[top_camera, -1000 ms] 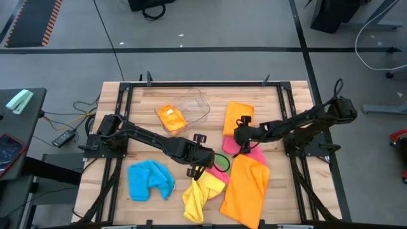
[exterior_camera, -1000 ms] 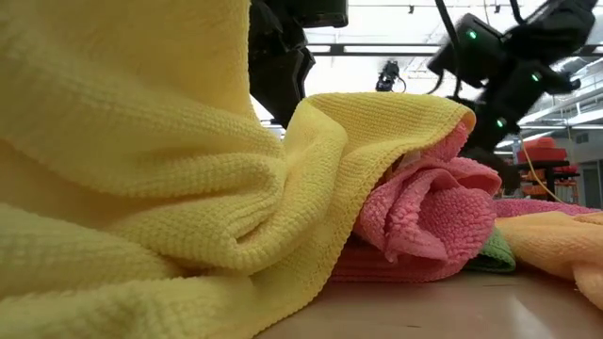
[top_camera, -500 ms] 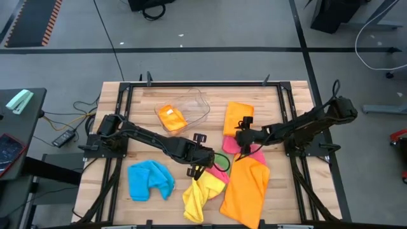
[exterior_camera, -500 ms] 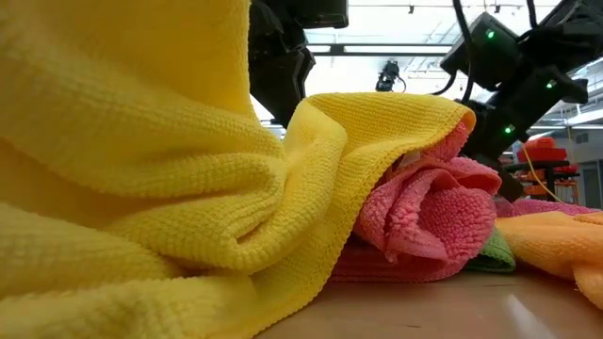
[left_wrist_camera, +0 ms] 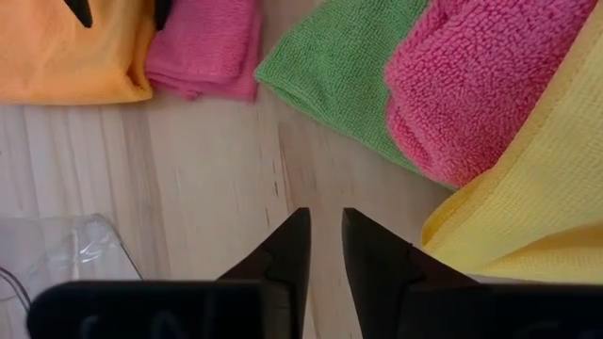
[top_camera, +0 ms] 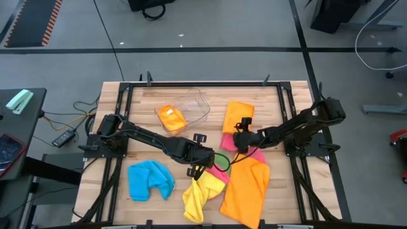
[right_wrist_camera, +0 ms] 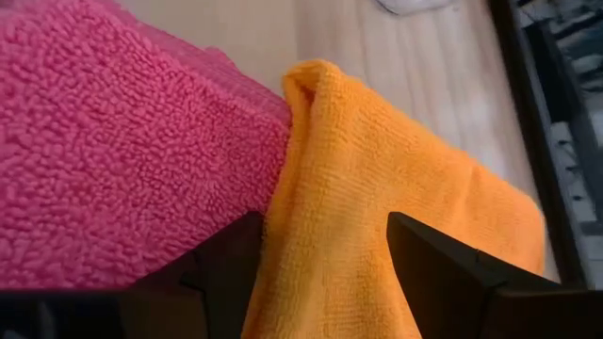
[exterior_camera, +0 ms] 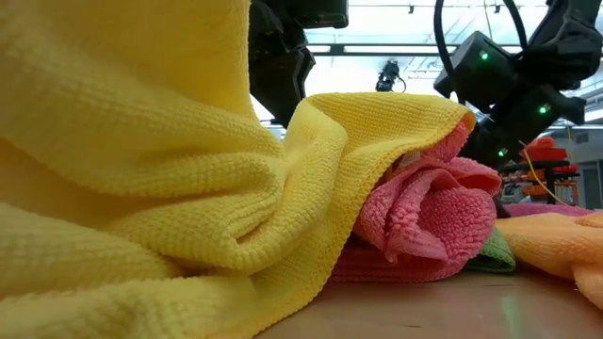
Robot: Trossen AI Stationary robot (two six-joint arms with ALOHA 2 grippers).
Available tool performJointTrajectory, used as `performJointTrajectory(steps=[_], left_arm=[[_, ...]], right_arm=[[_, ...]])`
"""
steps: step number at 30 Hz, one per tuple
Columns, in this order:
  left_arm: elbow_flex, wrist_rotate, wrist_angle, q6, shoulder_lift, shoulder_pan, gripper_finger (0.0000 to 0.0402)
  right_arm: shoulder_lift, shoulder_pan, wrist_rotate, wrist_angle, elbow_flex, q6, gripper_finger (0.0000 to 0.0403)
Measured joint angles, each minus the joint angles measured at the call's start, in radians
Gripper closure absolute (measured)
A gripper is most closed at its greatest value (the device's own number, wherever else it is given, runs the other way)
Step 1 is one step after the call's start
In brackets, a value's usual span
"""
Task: Fold microfiber towels
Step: Fold the orange microfiber towel
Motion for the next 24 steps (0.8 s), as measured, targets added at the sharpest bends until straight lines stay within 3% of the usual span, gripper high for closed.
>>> performJointTrajectory(steps=[3,8,20,24], left_arm=[[0.000,0.000,0.000,0.000,0.000,0.000,0.0333],[0.000,0.000,-0.001,-0.013,0.000,0.000,0.0333],[0.000,0.000,-0.001,-0.017,0.000,0.000,0.0334],[0.000,0.000,0.000,-0.017,0.000,0.000,0.0332]], right_arm=[[0.000,0.007,0.071,-0.019,-0.003,0.000,0.0166],[0.004,0.007,0.078,-0.024,-0.001,-0.018,0.0199],[0.001,0.007,0.013,-0.069,0.020,-0.028,0.0384],[0.001,0.003,-0.046,-0.180,0.084,-0.006,0.0396]])
